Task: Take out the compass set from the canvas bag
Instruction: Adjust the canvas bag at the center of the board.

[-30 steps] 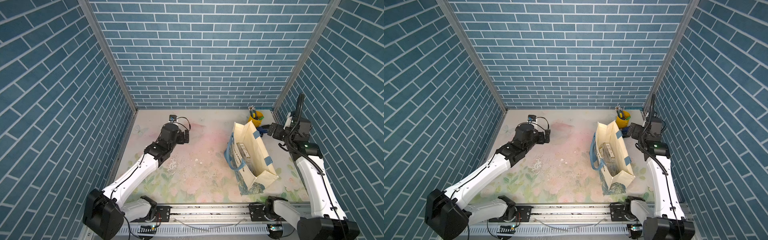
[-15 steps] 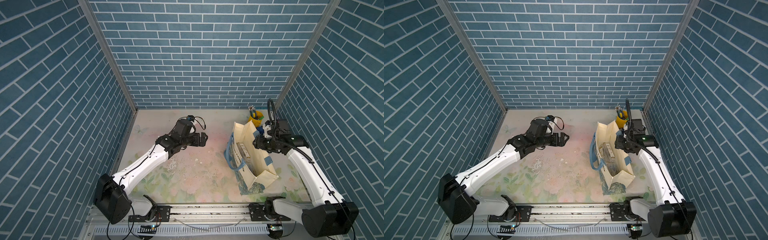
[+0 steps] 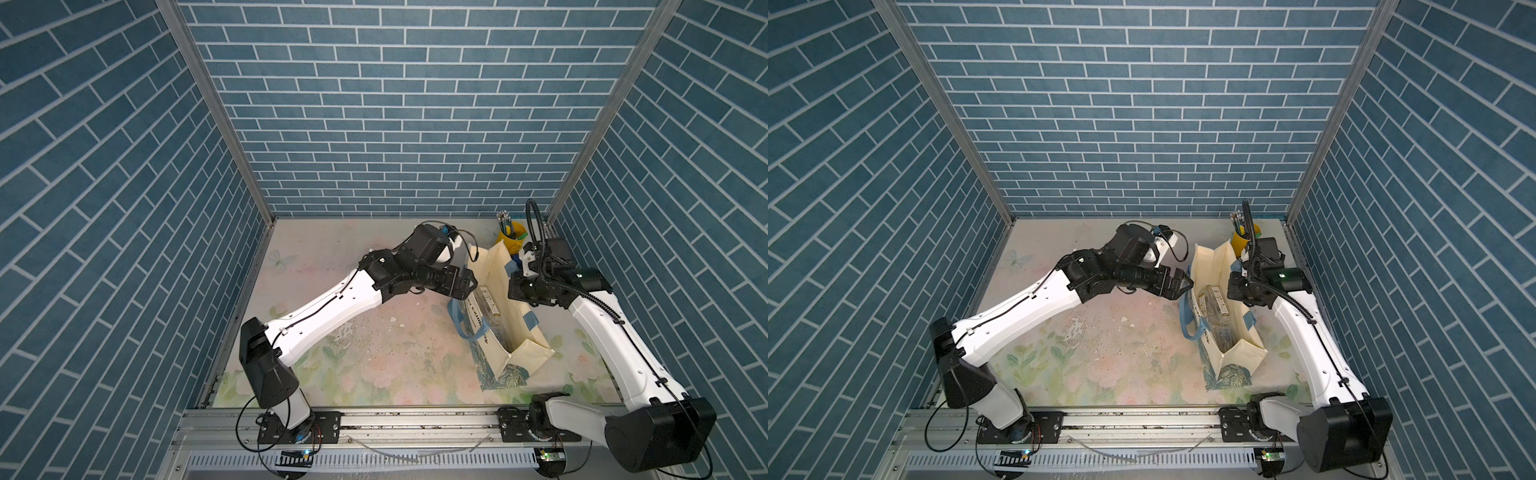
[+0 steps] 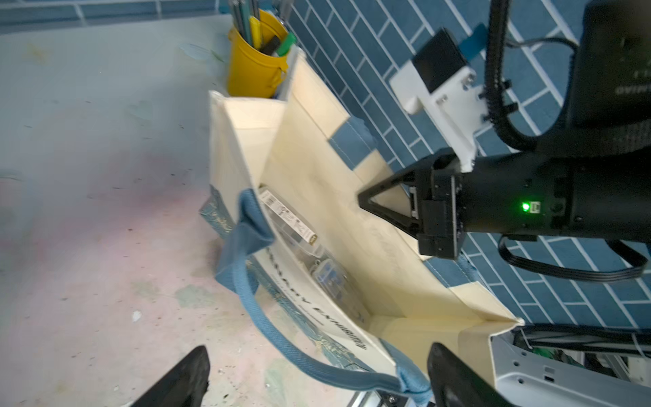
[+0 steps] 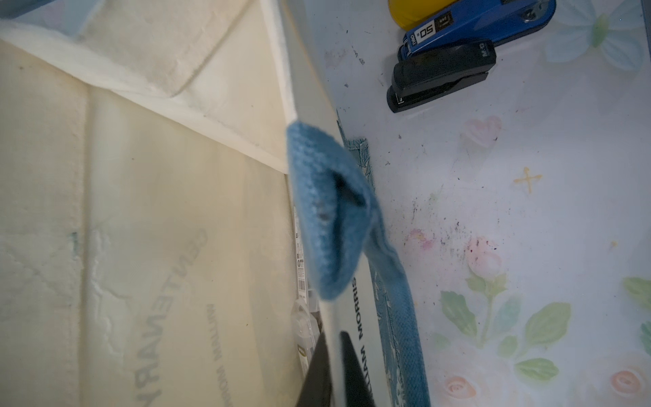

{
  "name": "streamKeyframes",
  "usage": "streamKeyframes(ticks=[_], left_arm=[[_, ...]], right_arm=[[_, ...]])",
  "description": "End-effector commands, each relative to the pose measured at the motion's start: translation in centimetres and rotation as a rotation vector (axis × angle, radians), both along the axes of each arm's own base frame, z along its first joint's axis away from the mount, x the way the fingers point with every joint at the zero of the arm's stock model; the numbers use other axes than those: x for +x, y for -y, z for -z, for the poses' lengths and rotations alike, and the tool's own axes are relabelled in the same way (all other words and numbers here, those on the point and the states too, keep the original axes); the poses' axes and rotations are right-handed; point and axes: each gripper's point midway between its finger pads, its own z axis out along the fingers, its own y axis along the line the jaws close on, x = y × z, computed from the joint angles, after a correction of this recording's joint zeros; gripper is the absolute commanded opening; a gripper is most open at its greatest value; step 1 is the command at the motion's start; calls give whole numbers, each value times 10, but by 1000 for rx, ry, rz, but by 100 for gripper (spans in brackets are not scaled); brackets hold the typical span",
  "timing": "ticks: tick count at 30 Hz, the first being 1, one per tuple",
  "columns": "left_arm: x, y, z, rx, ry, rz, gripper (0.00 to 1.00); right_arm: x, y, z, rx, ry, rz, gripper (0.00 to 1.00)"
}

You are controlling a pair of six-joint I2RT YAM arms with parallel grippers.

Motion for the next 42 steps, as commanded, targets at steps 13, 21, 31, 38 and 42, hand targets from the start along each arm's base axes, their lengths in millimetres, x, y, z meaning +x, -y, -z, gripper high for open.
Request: streamKeyframes(ticks=[13,21,31,38,42], left_arm=[[9,49,92,140,-294,-30,76],[10,39,93,165,-284,-73,36],[17,22,62,169,-183,-92,0],[33,-5,37,198,-121,-130,0],[48,-35,23,201,-95,-167,0]], right_arm=[[-6,-11,-2,71,70,-3,3],[-12,-16,-1,97,70,-36,0],[-13,-47,-7,152,76,-125,0],[-8,-71,-24,213,113,-130,0],[2,-98,-23,260,131,-127,0]])
